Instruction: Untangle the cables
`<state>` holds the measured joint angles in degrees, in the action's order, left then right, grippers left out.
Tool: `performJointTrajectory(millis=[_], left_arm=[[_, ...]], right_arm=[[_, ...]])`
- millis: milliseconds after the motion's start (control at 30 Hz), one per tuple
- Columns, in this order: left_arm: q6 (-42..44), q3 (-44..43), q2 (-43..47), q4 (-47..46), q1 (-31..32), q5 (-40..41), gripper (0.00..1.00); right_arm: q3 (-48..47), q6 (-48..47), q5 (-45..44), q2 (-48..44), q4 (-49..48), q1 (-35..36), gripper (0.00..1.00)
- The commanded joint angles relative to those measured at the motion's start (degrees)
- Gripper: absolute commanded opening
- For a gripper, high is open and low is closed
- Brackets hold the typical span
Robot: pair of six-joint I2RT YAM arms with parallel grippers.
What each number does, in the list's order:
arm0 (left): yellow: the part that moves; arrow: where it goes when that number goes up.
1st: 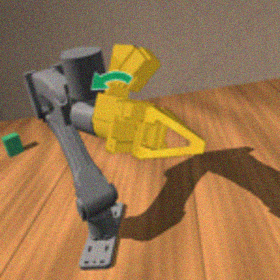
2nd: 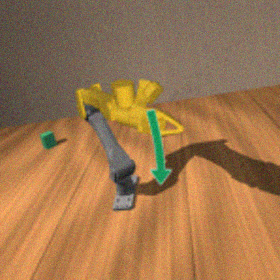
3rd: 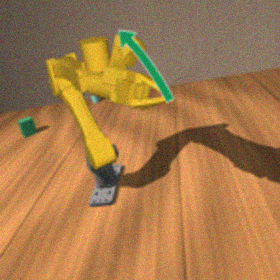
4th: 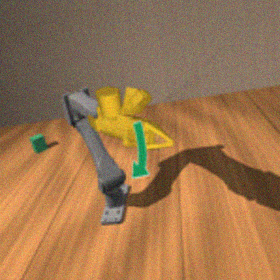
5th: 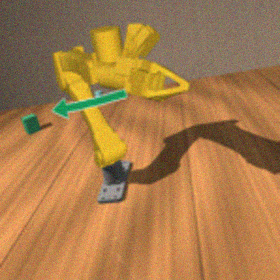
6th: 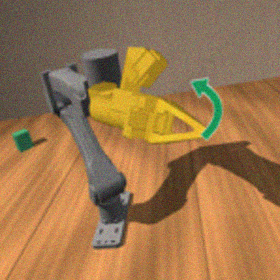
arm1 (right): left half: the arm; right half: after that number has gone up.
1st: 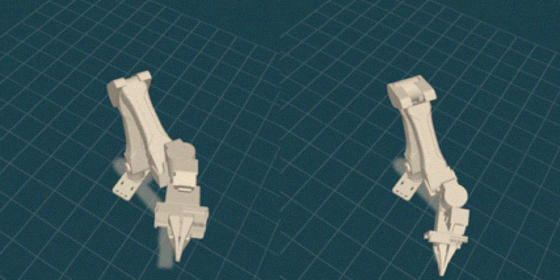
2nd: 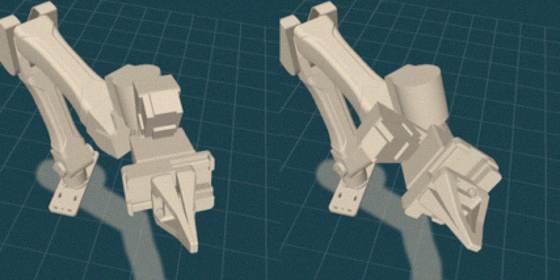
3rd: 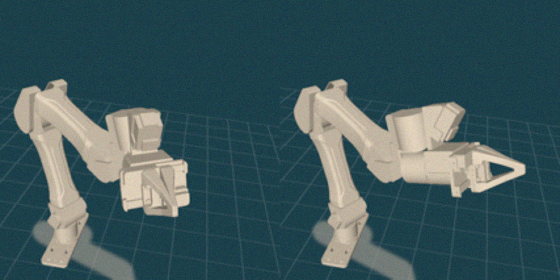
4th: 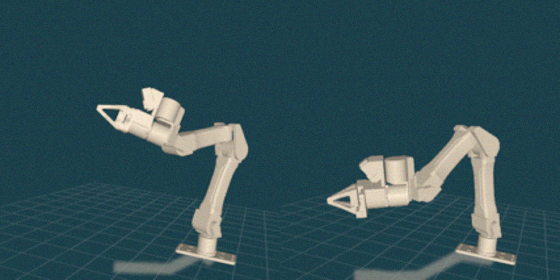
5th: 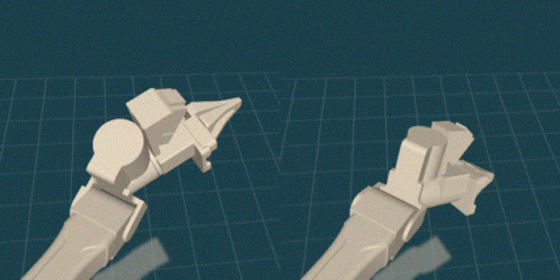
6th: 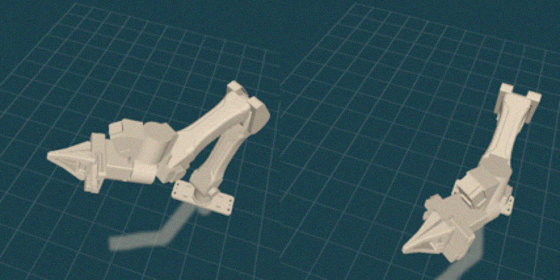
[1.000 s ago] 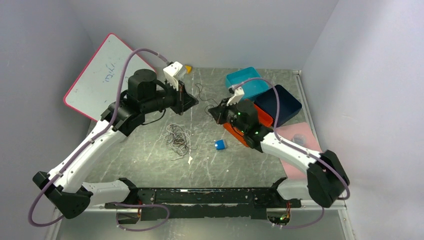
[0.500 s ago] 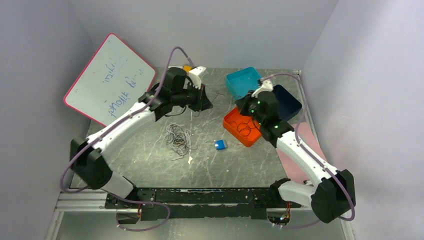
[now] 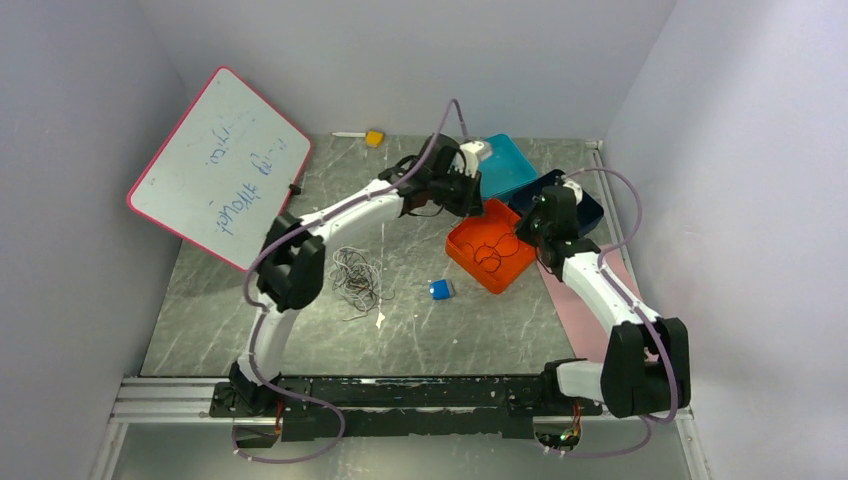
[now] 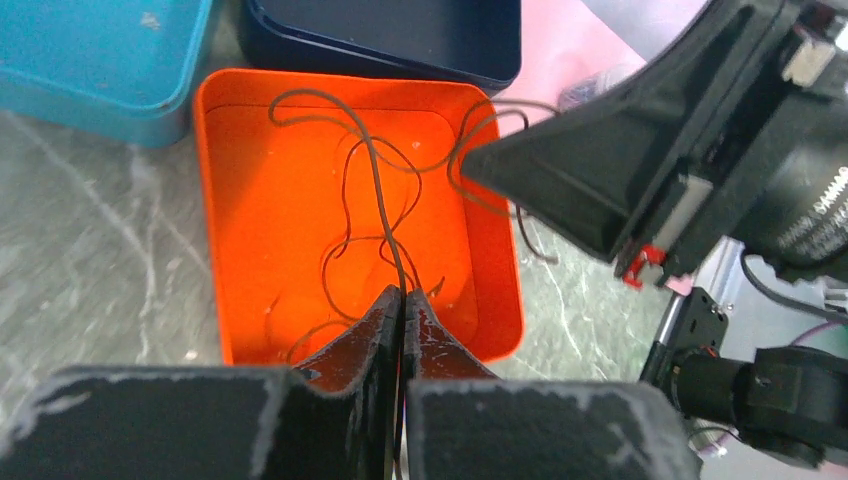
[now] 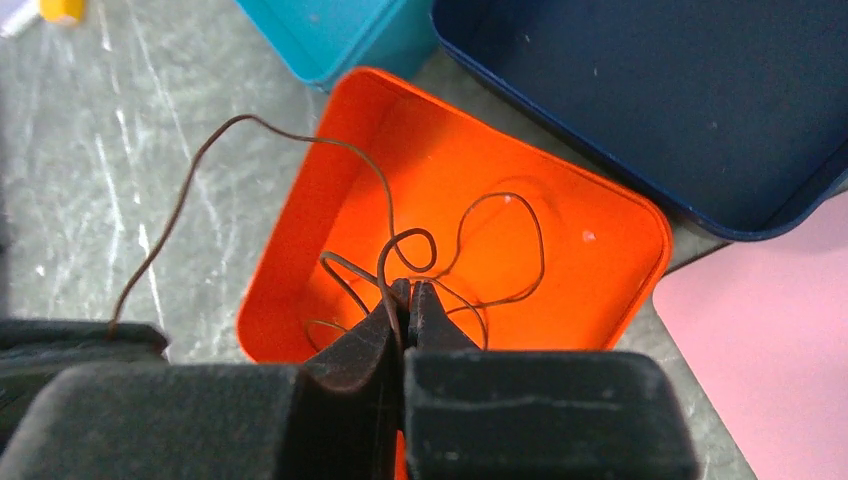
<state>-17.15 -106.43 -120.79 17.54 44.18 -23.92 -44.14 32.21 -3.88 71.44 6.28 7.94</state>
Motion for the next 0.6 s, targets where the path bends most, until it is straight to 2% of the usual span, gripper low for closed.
performJointTrajectory(millis=[0,400,500,567], left_arm=[[-0.24,-7.55,-6.00,1.22,0.73,-1.48,0.07],[-0.98,-14.25,-15.48,0.31,2.65,-2.08,0.08],[-0.93,-14.98,-15.91,0.29,3.01,-2.05,0.13],[-0.95,-14.51,-15.00,-0.18,3.01,-1.67,0.21]], right_arm=[[0.90,0.00,1.16,1.99,-0.47,-0.82,0.00],[4.18,-1.22,1.36,4.35,-1.42,-0.96,0.00],[4.33,-1.33,1.46,4.45,-1.54,-0.91,0.00],[4.38,-1.46,1.24,4.06,-1.49,-0.96,0.00]])
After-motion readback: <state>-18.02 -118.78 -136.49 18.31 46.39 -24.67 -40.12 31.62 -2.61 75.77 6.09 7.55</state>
